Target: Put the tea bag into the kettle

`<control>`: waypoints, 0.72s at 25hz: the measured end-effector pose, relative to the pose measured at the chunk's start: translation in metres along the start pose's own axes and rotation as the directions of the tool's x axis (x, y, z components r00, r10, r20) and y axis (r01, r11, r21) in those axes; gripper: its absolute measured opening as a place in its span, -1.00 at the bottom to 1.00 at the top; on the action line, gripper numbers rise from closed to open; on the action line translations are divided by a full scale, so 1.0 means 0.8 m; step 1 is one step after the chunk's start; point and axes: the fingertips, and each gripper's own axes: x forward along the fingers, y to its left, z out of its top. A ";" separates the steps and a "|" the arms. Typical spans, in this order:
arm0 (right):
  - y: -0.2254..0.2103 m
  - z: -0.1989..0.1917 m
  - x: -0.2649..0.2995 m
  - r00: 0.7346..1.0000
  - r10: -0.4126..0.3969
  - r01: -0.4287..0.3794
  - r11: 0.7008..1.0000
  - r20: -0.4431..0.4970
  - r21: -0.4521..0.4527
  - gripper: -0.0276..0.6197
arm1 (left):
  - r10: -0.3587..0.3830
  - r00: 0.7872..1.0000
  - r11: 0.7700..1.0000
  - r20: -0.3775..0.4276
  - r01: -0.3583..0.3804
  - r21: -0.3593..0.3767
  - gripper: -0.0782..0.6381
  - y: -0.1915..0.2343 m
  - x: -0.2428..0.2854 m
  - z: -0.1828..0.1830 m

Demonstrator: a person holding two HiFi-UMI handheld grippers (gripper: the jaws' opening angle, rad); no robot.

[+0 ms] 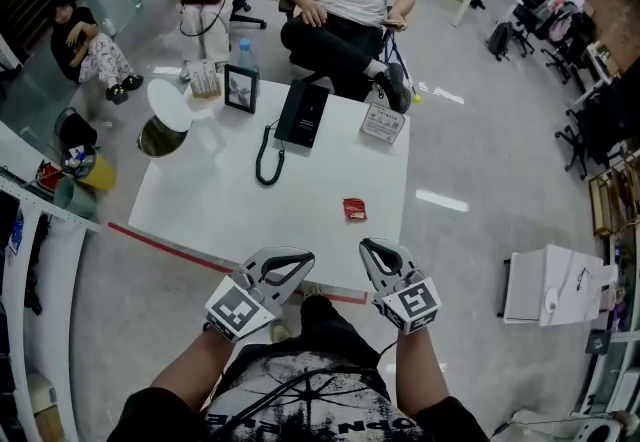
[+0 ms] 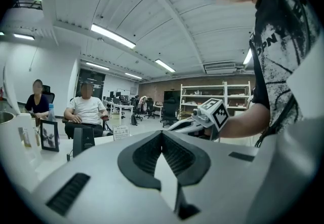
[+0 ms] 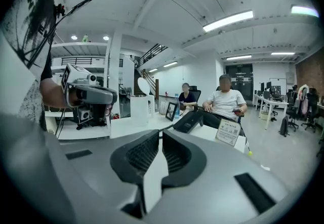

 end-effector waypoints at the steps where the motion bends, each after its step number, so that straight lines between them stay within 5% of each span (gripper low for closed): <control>1: -0.011 -0.006 0.008 1.000 -0.002 0.002 1.000 -0.011 0.004 -0.86 | -0.002 1.000 1.000 -0.003 0.002 -0.002 -0.76 0.007 0.009 -0.002; 11: -0.091 -0.108 0.077 0.969 0.013 -0.004 0.999 -0.247 0.037 -0.18 | -0.041 0.997 0.997 -0.068 0.036 -0.073 -0.76 0.042 0.084 -0.027; 18: -0.114 -0.172 0.122 0.911 0.059 -0.046 0.998 -0.408 0.040 -0.04 | -0.045 0.993 0.993 -0.107 0.033 -0.112 -0.76 0.074 0.116 -0.048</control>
